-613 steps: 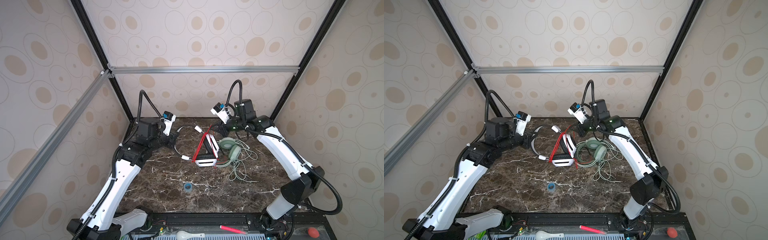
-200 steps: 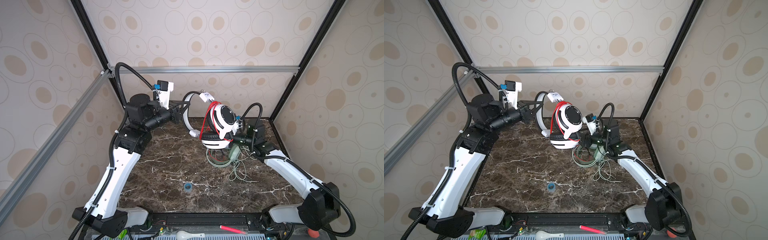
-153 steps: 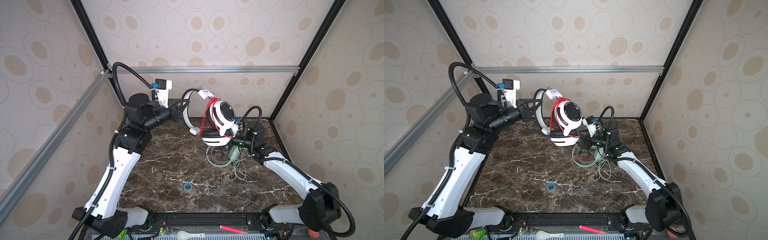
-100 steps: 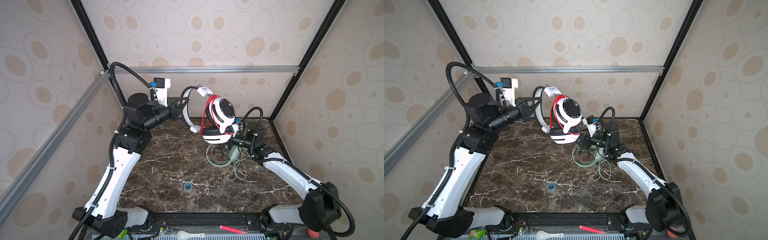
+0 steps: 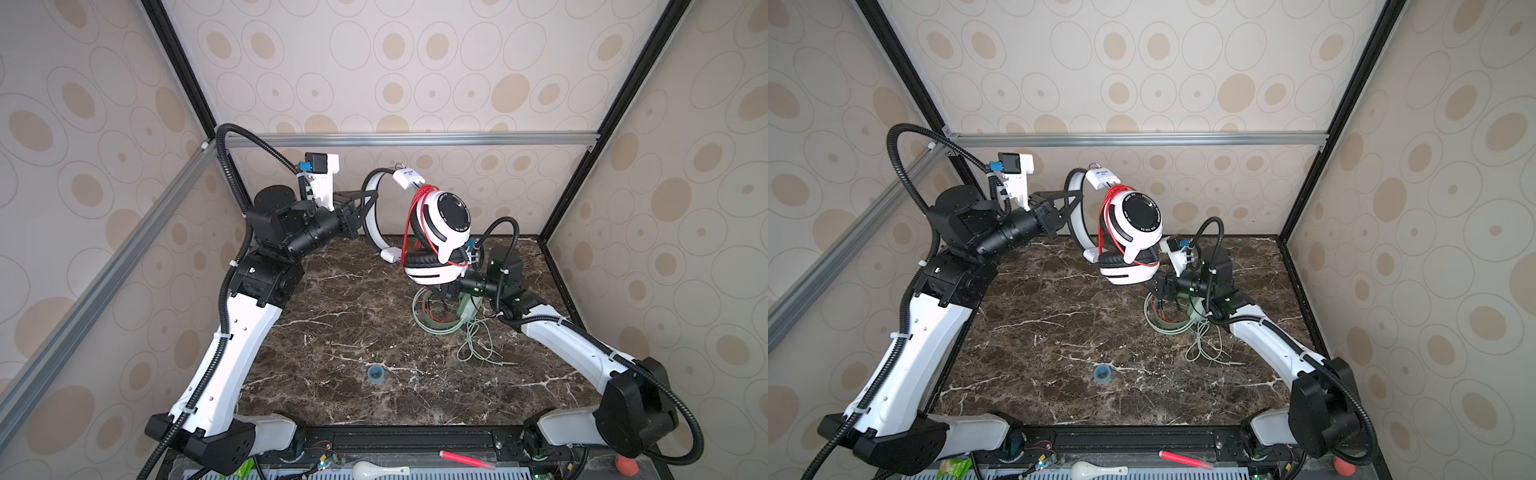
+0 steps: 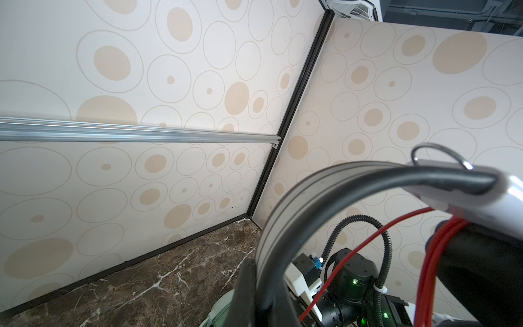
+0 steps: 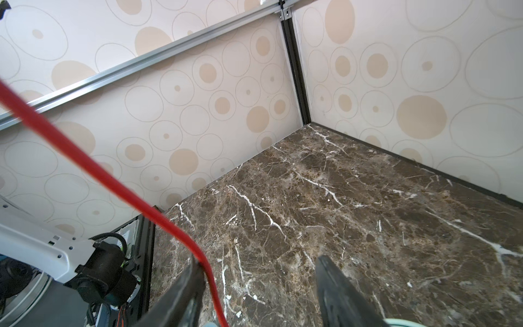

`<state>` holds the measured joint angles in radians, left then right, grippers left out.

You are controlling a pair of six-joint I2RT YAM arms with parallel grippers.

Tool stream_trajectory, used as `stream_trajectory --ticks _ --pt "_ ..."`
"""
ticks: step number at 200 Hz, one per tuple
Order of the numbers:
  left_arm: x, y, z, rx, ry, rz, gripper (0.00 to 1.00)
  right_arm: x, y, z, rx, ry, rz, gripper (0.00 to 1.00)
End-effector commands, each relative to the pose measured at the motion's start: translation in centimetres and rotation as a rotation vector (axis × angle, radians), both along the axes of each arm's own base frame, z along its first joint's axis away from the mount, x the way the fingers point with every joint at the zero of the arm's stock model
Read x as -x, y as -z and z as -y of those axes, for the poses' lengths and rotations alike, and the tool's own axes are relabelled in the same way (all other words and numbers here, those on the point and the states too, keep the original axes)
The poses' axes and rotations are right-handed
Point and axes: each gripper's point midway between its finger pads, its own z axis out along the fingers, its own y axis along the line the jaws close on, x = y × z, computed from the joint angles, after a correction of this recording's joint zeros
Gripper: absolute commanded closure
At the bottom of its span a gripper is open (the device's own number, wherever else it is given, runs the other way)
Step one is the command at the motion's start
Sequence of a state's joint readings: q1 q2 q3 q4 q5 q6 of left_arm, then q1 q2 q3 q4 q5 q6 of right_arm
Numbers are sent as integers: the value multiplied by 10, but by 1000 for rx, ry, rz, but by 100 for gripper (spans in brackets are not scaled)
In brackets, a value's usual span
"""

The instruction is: Wrap the headphones

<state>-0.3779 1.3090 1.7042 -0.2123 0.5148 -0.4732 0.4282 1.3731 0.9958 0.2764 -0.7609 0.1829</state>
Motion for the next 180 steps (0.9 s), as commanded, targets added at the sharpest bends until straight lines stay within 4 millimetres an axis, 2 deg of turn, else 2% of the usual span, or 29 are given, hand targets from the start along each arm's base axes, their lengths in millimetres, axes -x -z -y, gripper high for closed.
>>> stream_trajectory --ticks 1,48,115,133,166,180 --pt "9 -44 -8 103 -10 89 100 9 11 -9 2 -47 -14 36" --pt "6 -50 -10 118 -20 95 100 16 34 -16 15 -56 -58 36" --pt "8 -53 -15 135 -32 93 100 5 63 -22 7 -48 -112 40" --pt "8 -52 -16 132 -39 87 100 4 66 -23 8 -50 -114 44" --pt "-1 -51 -25 147 -100 74 100 5 71 -26 10 -65 -128 62" --pt "-3 -52 -26 152 -102 75 100 7 72 -26 10 -66 -129 65"
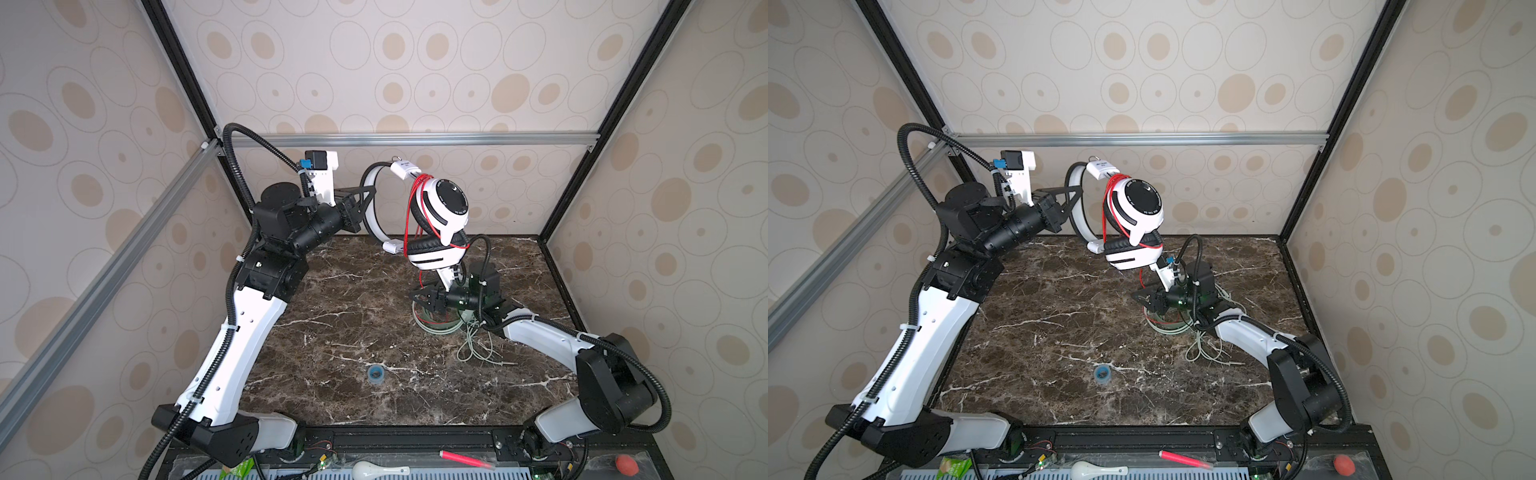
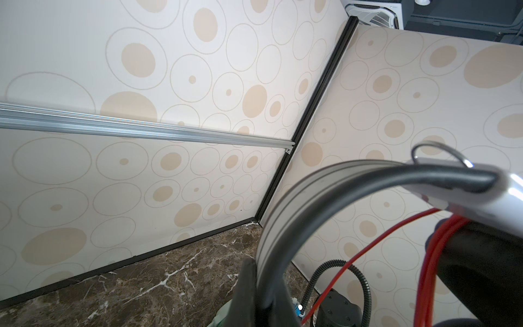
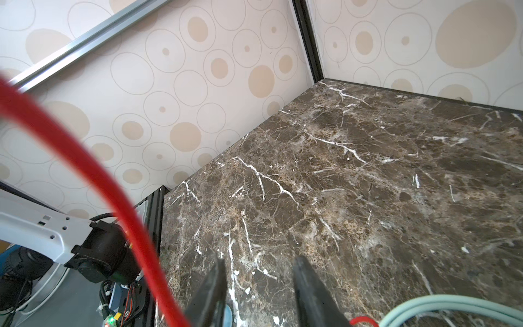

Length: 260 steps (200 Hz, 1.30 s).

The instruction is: Wrap the headphones

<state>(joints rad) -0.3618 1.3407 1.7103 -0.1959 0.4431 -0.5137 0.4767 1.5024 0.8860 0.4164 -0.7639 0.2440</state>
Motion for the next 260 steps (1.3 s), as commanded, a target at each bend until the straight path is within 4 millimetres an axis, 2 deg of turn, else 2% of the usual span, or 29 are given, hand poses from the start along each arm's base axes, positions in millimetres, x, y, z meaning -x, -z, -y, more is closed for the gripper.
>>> stream_trajectory --ticks 1,73,97,116,148,208,260 --pt "21 -57 -16 116 -23 120 100 4 -1 -5 -15 -24 18 65" --pt "19 -58 -24 137 -54 116 100 9 7 -1 3 1 8 77" --pt "10 -56 -43 155 -169 90 100 12 11 1 17 25 6 85" --pt "1 -52 -62 187 -280 66 100 17 9 0 22 44 12 87" --pt "-16 -43 -77 254 -378 20 100 26 8 -6 54 82 31 91" --pt "-46 -3 -107 266 -601 -81 100 46 -2 -10 145 158 91 97" --pt "-70 32 -117 182 -724 -115 100 77 -10 -23 284 95 157 100"
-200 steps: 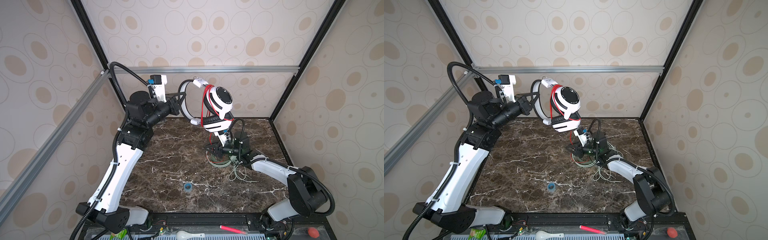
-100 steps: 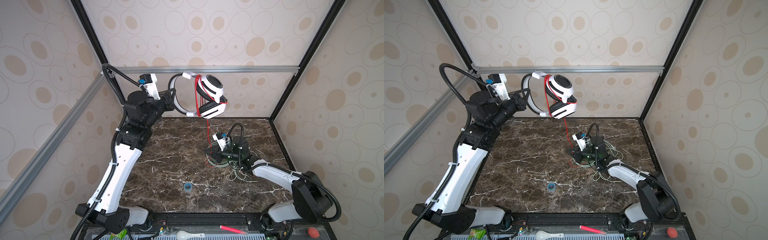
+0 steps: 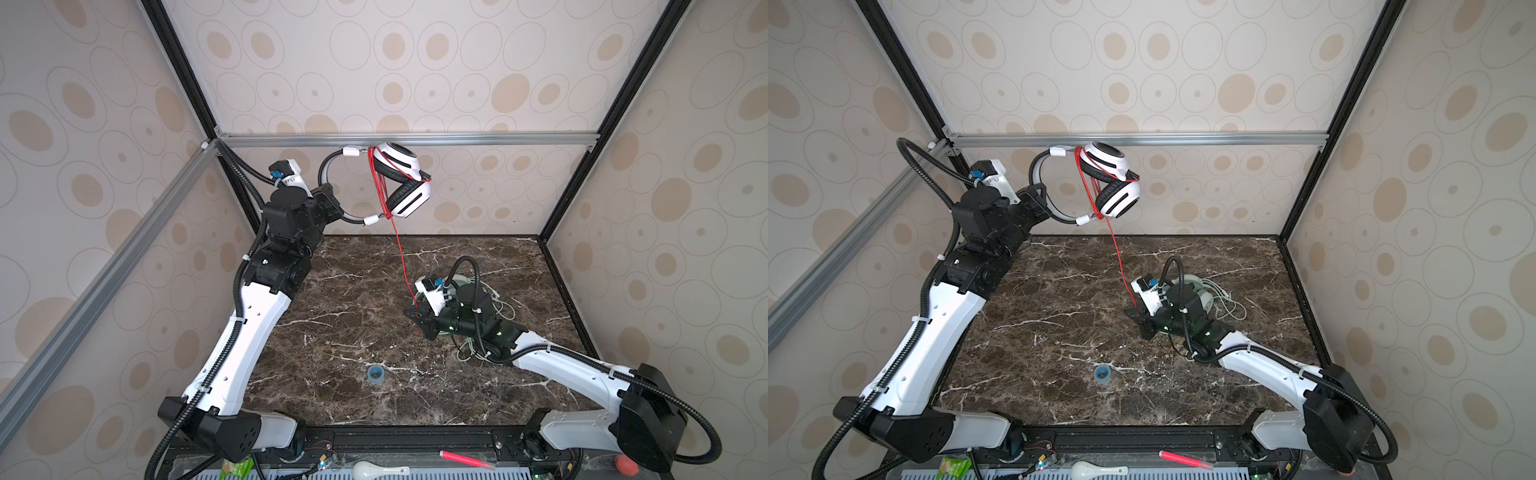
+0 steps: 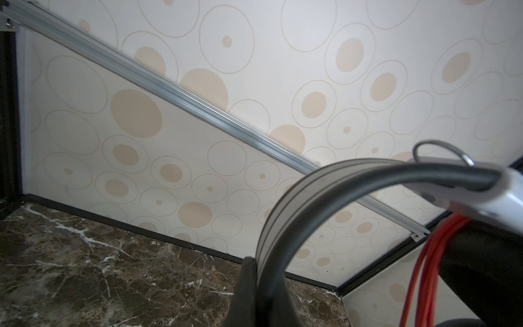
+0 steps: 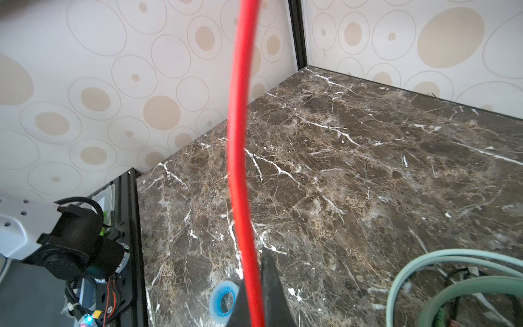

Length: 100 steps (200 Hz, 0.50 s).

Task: Wrap the headphones
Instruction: 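Lift headphones higher with left gripper while right gripper draws cable back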

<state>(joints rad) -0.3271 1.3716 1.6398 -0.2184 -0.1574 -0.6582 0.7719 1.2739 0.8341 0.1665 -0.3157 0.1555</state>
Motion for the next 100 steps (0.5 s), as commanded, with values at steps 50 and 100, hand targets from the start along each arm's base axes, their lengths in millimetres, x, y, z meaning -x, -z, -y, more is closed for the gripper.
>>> stream_trajectory --ticks 50,100 --pt "-22 39 -30 -157 -207 -42 100 39 -30 -9 180 -92 122 100" --pt "-21 88 -35 -390 -232 -143 100 42 -65 -8 226 -118 186 100"
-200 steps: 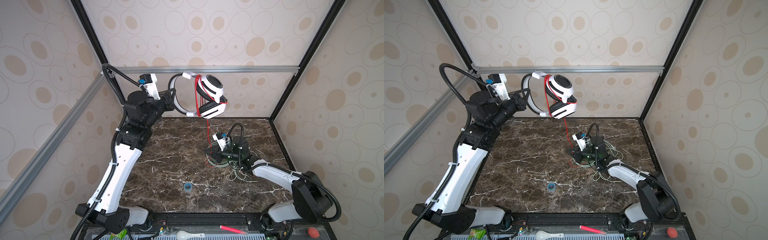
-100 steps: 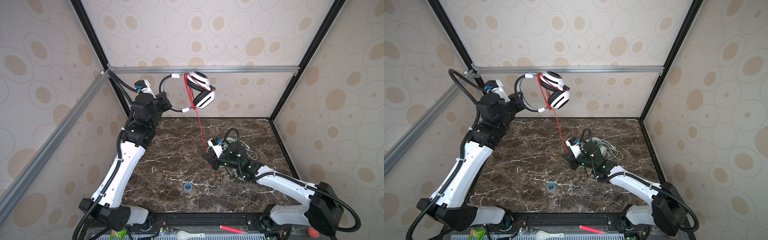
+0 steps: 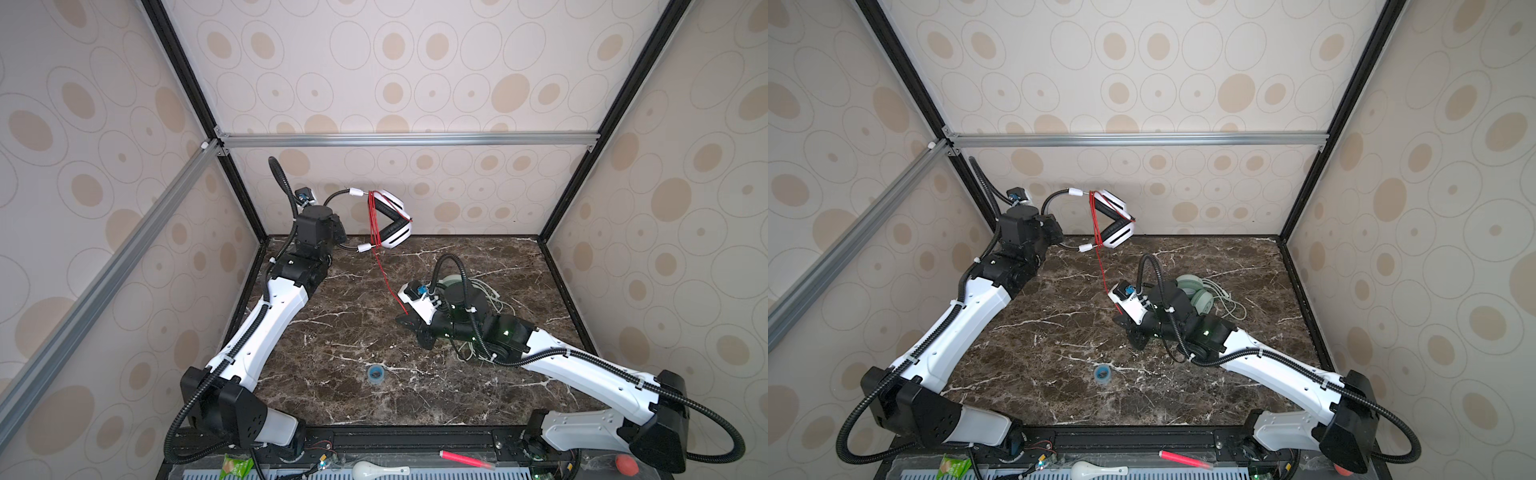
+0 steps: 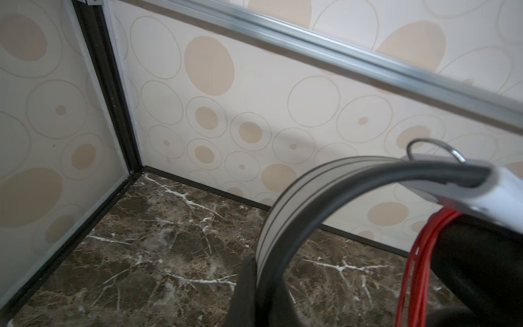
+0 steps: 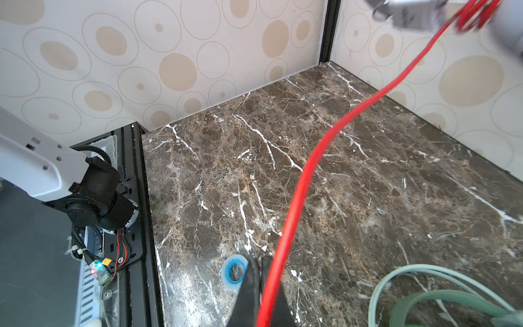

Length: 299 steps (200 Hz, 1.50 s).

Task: Wrap the headphones
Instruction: 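Lift headphones higher with left gripper while right gripper draws cable back, then lower white headphones with left gripper while right gripper carries cable over them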

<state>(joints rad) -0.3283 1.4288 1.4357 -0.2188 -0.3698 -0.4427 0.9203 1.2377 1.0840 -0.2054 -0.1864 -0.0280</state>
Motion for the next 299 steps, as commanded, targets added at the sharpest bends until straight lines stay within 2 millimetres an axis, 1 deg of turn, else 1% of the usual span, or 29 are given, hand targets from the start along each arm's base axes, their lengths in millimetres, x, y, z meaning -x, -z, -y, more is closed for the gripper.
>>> stream_trajectory --ticks 1,16,41,79,121,150,174,200,221,251,274,299 --pt "7 -28 -9 -78 -34 94 100 3 -17 7 55 -19 53 100" --pt "10 -17 -9 -144 -25 63 100 1 -26 7 87 -27 79 100" --pt "18 -4 1 -238 46 20 100 -5 -42 7 151 -43 131 100" --pt "36 7 24 -362 174 -27 100 -29 -66 6 215 -15 183 100" --pt "62 13 42 -377 336 -44 100 -66 -90 8 205 39 173 100" --pt "79 12 52 -361 436 -48 100 -81 -100 6 206 47 164 100" --pt "92 8 59 -326 499 -39 100 -92 -101 10 193 76 136 99" --pt "104 6 66 -283 553 -32 100 -105 -100 20 166 120 99 96" --pt "111 4 70 -254 588 -30 100 -113 -101 27 129 143 68 93" --pt "118 2 75 -233 623 -36 100 -123 -94 36 100 175 41 90" --pt "123 -4 77 -213 640 -29 100 -131 -89 44 48 194 1 82" --pt "127 -13 81 -173 659 -3 100 -137 -79 46 22 195 -34 75"
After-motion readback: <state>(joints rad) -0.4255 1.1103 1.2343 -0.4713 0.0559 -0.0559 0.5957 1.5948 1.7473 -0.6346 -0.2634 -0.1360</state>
